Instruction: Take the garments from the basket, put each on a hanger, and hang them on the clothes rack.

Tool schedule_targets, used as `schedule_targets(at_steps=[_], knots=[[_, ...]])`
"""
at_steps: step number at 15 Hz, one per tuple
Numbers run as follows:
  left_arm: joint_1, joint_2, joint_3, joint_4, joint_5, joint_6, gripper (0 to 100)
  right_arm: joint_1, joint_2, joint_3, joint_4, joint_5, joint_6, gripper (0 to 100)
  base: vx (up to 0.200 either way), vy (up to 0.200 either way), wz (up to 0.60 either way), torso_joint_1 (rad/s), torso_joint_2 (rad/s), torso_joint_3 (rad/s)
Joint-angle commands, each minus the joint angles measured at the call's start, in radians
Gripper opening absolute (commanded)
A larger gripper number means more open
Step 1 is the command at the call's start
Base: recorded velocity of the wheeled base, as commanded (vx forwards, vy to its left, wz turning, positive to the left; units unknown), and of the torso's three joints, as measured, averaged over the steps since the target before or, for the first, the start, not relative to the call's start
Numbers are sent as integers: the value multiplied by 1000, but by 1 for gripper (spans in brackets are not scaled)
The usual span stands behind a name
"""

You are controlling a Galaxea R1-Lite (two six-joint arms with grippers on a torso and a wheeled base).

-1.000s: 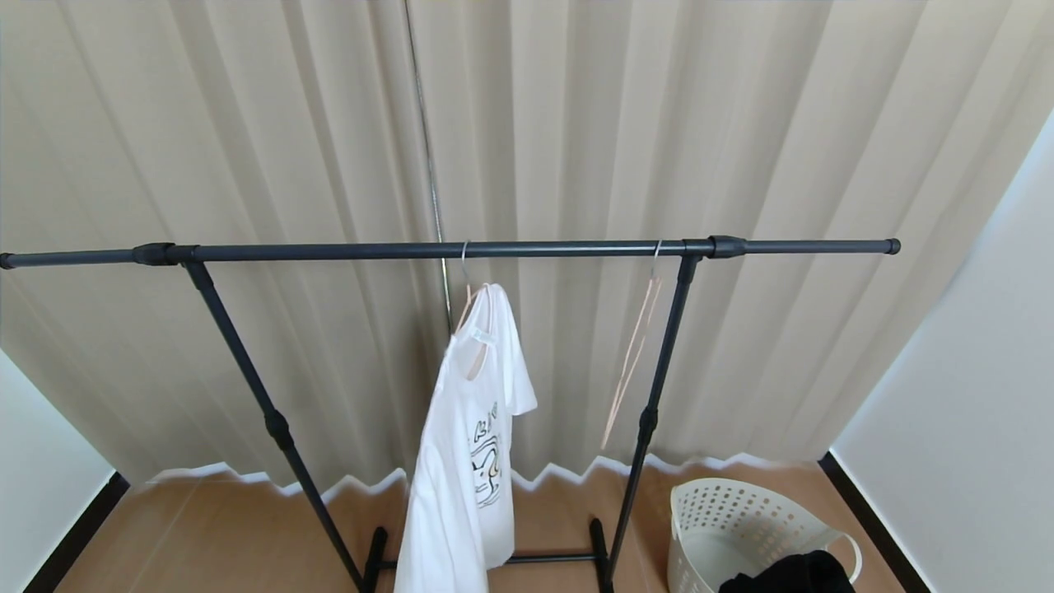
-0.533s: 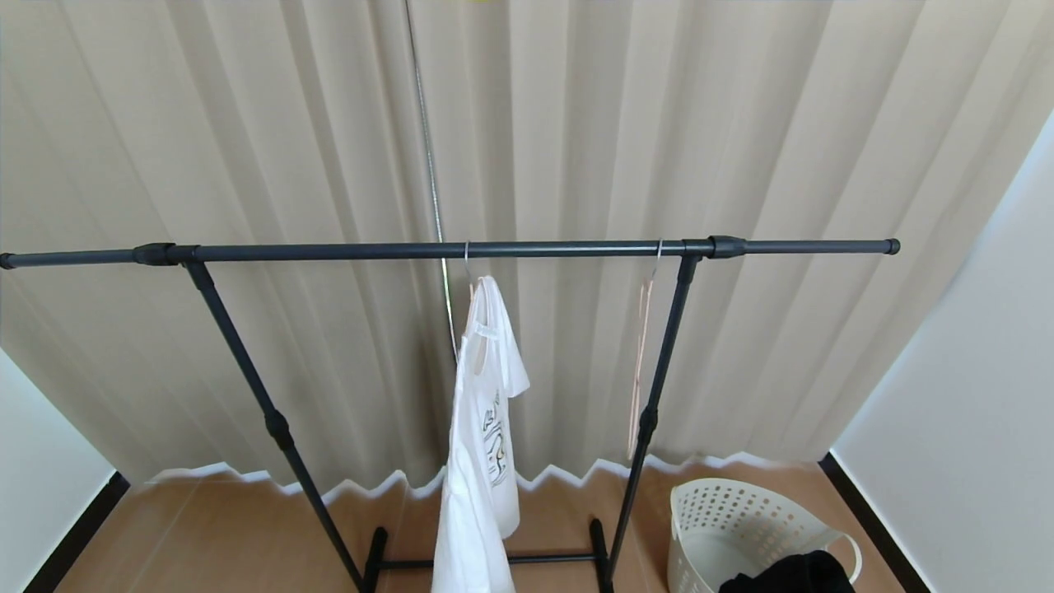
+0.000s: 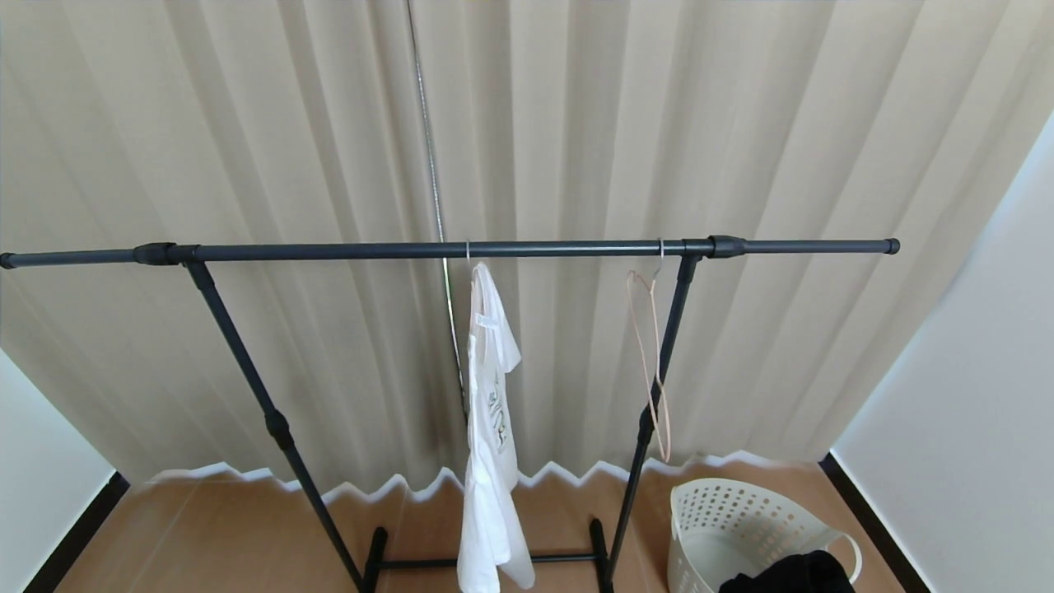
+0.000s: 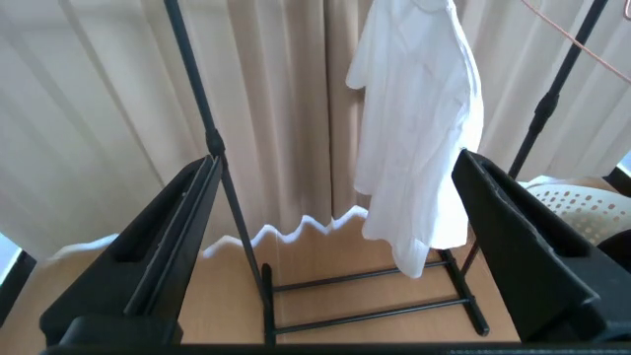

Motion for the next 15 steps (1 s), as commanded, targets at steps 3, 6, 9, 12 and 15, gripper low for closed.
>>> schedule_targets(at_steps=[3, 6, 9, 12, 15], knots=[[0, 2, 0, -2, -10, -11, 100, 0, 0, 0, 1, 1, -1, 100, 0, 0, 0, 0, 0, 0], [0, 2, 0, -2, -10, -11, 100, 0, 0, 0, -1, 1, -1, 100, 0, 0, 0, 0, 0, 0], [0, 2, 0, -2, -10, -13, 100, 0, 0, 0, -1, 2, 2, 100, 0, 0, 0, -57, 130, 73], [0, 2, 0, -2, -10, -20, 100, 0, 0, 0, 1, 2, 2, 100, 0, 0, 0, -105, 237, 131], [0, 2, 0, -2, -10, -20, 100, 0, 0, 0, 1, 2, 2, 100, 0, 0, 0, -141, 313, 168]])
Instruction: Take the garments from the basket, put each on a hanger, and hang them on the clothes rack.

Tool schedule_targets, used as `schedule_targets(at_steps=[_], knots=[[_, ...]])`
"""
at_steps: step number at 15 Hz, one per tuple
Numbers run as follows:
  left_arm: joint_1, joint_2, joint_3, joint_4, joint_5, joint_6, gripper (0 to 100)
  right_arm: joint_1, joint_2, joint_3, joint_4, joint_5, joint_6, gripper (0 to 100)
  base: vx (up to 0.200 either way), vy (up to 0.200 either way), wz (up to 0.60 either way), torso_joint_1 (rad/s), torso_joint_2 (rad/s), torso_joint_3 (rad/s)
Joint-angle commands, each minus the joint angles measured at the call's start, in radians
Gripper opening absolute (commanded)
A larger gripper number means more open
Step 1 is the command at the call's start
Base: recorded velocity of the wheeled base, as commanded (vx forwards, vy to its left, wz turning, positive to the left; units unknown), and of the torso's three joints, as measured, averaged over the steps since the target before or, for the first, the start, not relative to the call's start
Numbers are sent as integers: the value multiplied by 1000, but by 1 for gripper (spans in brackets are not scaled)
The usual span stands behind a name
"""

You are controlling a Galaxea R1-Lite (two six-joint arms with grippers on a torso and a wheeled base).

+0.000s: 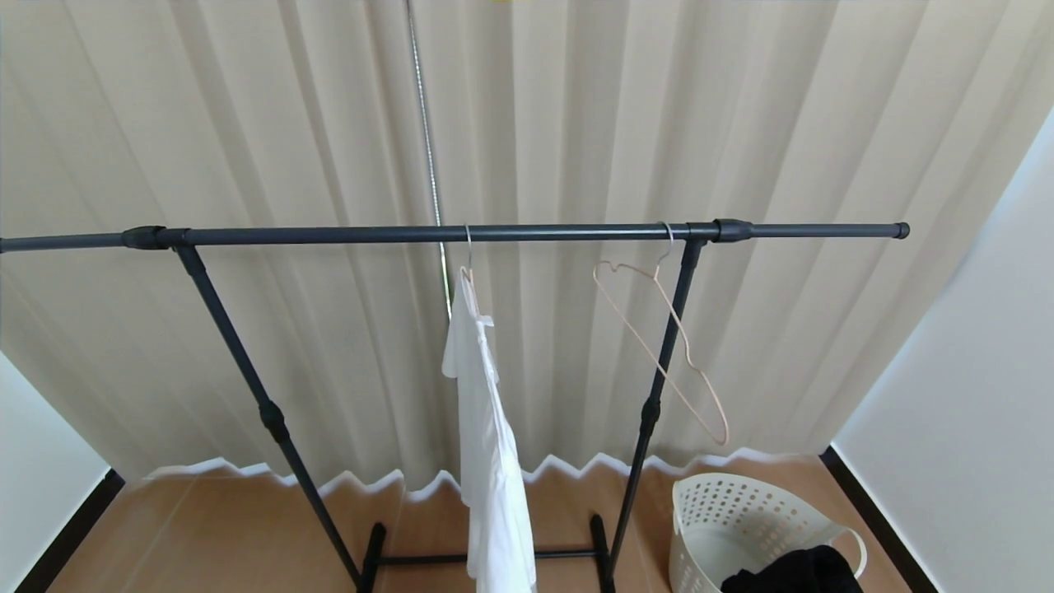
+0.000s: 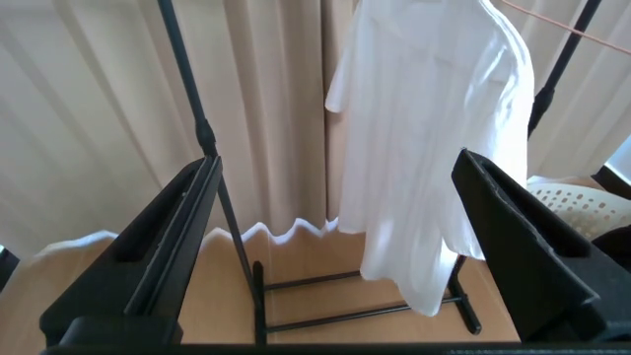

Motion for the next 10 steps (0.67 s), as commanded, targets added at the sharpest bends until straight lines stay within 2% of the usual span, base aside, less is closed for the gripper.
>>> schedule_targets(at_steps=[1, 10], knots=[[0, 2, 0, 0, 0, 0, 100, 0, 1, 0, 0, 0, 0, 100, 0, 0, 0, -149, 334, 203], [0, 2, 0, 2, -1, 0, 100, 0, 1, 0, 0, 0, 0, 100, 0, 0, 0, -148, 341, 191]])
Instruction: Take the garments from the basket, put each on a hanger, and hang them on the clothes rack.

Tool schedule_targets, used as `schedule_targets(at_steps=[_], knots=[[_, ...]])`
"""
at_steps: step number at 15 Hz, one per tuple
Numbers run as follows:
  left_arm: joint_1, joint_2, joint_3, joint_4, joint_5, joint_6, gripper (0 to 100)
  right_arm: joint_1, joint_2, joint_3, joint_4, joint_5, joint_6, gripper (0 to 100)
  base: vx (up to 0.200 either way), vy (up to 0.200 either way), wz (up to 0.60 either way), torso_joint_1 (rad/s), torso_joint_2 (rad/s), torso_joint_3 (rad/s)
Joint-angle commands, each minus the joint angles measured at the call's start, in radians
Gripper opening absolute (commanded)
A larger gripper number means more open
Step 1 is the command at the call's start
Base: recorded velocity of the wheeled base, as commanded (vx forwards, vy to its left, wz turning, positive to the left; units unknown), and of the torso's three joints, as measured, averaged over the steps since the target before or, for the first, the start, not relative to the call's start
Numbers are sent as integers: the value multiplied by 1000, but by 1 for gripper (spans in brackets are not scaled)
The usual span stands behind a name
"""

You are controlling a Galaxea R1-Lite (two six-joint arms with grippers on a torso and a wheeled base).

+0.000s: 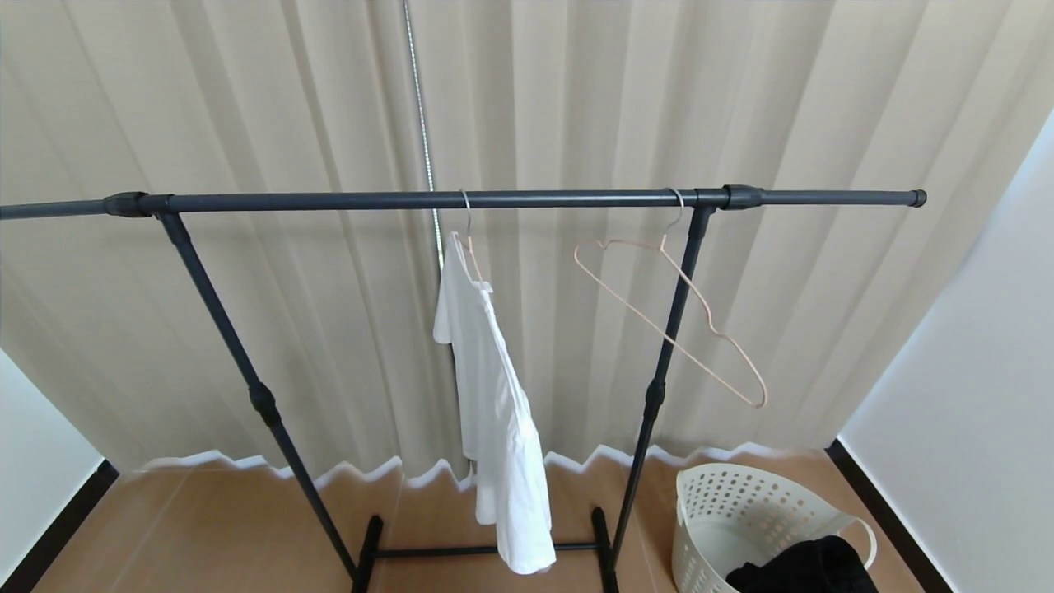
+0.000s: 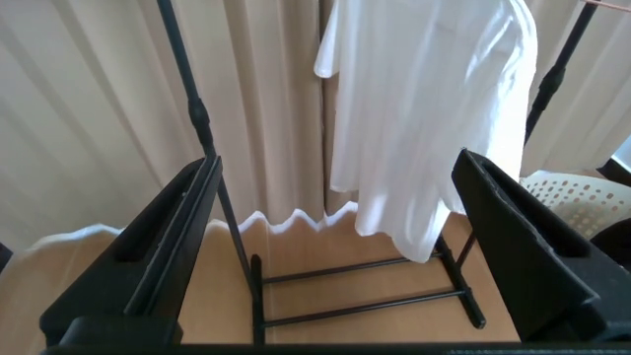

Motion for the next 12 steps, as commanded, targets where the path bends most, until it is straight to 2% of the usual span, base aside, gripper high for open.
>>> schedule_targets(at_steps=[1, 9, 12], knots=[[0, 2, 0, 0, 1, 0, 100, 0, 1, 0, -2, 0, 0, 100, 0, 0, 0, -144, 359, 198], [0, 2, 0, 0, -1, 0, 100, 0, 1, 0, -2, 0, 0, 100, 0, 0, 0, -156, 376, 218], [0, 2, -2, 0, -1, 0, 100, 0, 1, 0, -2, 0, 0, 100, 0, 0, 0, -208, 510, 300]])
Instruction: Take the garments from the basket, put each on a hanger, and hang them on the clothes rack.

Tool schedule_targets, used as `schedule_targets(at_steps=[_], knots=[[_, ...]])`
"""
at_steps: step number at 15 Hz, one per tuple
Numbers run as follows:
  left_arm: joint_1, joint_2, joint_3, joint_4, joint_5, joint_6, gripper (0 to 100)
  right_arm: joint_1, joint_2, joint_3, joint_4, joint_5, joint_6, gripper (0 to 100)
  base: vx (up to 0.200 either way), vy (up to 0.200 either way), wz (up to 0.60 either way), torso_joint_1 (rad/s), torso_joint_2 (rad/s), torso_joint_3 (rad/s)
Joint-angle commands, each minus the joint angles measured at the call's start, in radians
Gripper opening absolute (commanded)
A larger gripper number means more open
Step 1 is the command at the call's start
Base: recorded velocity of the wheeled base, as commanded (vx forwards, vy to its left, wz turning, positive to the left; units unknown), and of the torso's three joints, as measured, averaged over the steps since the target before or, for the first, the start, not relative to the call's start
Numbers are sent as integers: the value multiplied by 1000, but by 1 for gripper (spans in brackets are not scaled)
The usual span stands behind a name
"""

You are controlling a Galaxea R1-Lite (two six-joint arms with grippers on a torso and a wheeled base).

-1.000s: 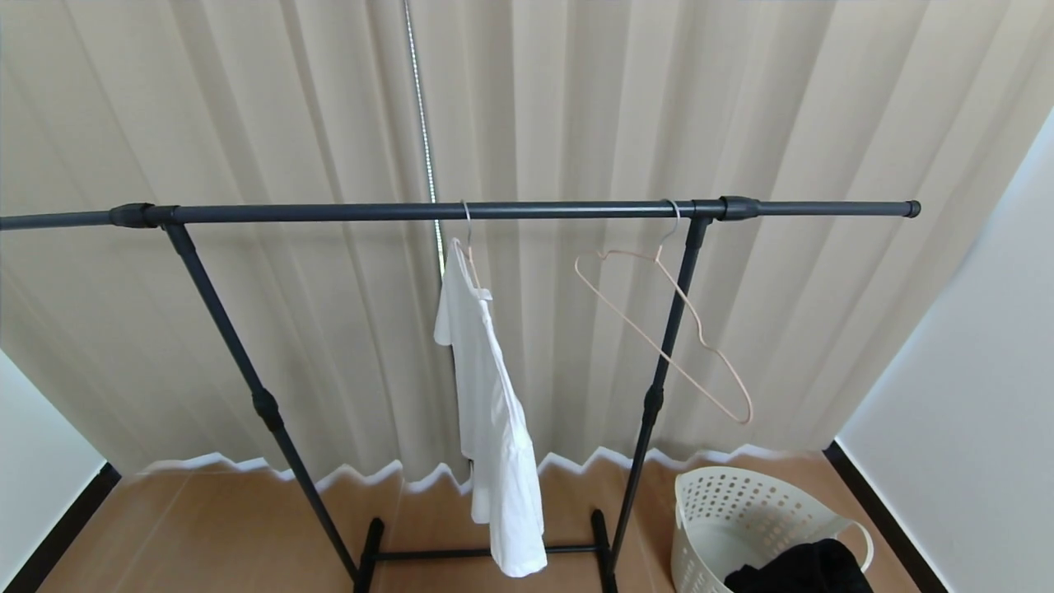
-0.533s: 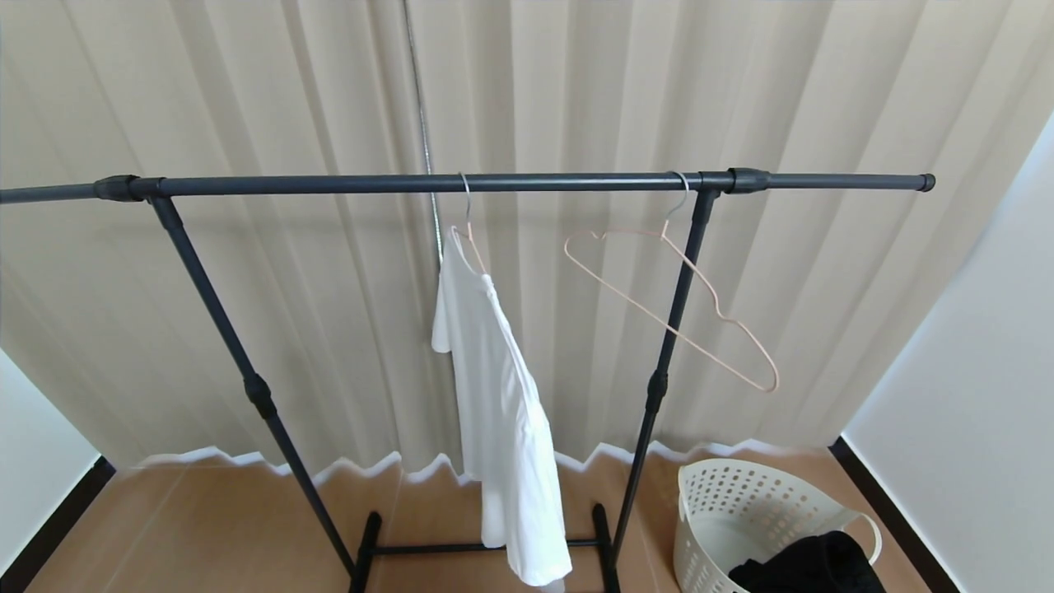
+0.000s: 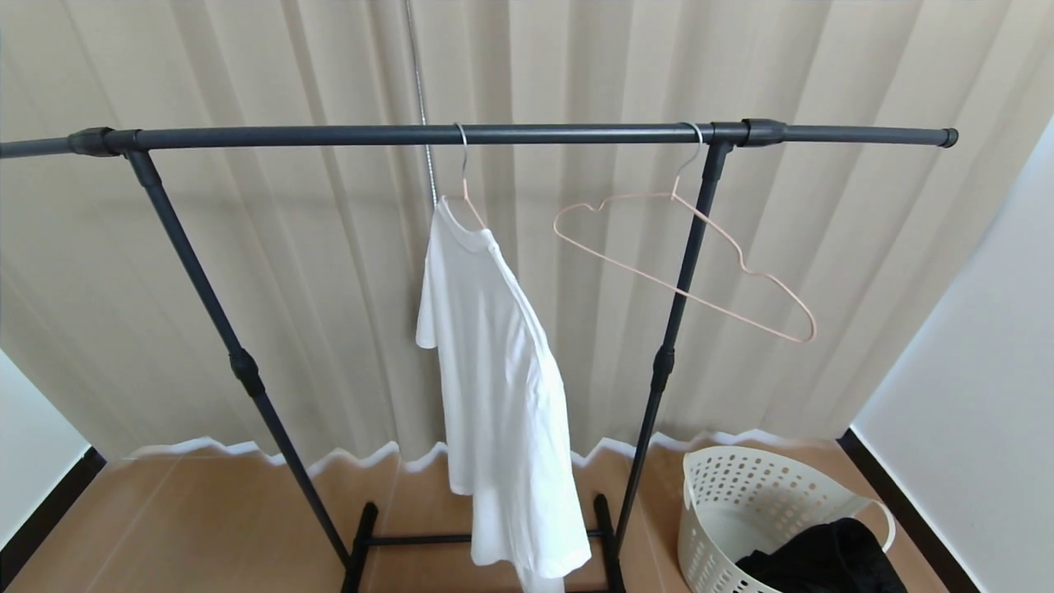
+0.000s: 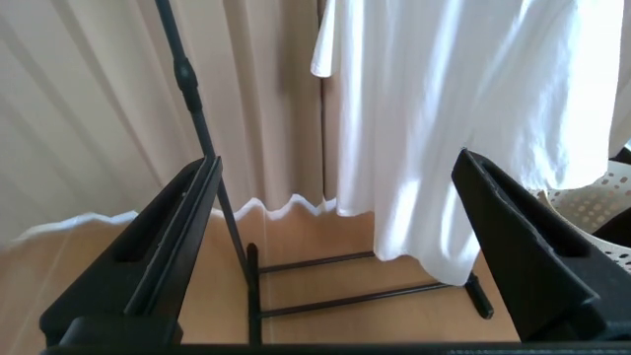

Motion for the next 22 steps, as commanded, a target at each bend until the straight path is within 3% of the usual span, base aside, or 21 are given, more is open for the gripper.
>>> schedule_targets(at_steps=[1, 13, 22], knots=[[0, 2, -1, 0, 0, 0, 100, 0, 1, 0, 0, 0, 0, 100, 0, 0, 0, -227, 559, 334], [0, 2, -1, 0, 0, 0, 100, 0, 1, 0, 0, 0, 0, 100, 0, 0, 0, -178, 514, 340], [0, 2, -1, 0, 0, -11, 100, 0, 1, 0, 0, 0, 0, 100, 0, 0, 0, -77, 458, 379]])
